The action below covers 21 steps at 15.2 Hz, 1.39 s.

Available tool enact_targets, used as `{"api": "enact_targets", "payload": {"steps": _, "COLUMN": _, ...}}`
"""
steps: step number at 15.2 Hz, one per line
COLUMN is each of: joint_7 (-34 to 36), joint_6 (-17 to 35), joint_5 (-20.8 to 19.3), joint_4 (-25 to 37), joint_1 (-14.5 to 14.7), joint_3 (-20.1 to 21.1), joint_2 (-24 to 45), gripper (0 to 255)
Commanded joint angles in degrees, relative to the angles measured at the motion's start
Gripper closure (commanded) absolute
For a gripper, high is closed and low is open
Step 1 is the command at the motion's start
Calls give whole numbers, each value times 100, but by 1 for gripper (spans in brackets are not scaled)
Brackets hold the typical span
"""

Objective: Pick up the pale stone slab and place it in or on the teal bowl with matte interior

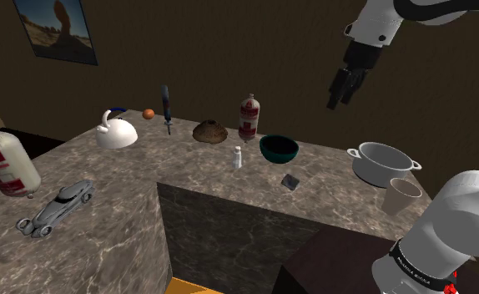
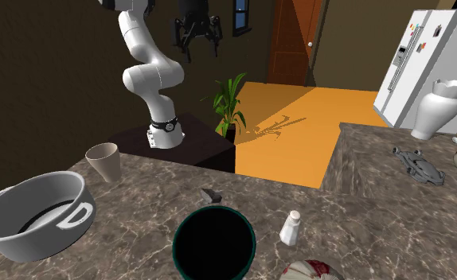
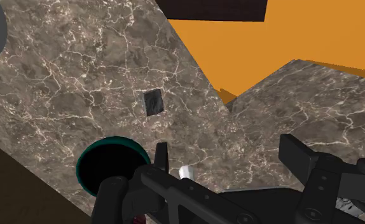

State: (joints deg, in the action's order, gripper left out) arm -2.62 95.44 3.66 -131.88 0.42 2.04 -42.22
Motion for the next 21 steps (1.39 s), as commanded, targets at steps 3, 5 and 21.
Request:
{"api": "enact_targets", "payload": {"steps": 3, "joint_7": -57, "joint_6": 396, "joint_5": -38, "joint_4": -328, "joint_1": -11, "joint_3": -3, "joint_2": 65, "gripper": 0}}
{"api": "enact_targets", "payload": {"steps": 5, "joint_7": -111, "joint_6": 801, "joint_5": -75, "joint_4": -630, "joint_1": -24, "joint_3": -6, "joint_2": 165, "gripper": 0}}
{"api": "enact_targets", "payload": {"steps": 21, "joint_7": -400, "joint_6": 4343, "joint_5": -482, "joint_4": -1928, "joint_1": -240, "joint_3": -58, "joint_2": 2362, "gripper": 0}}
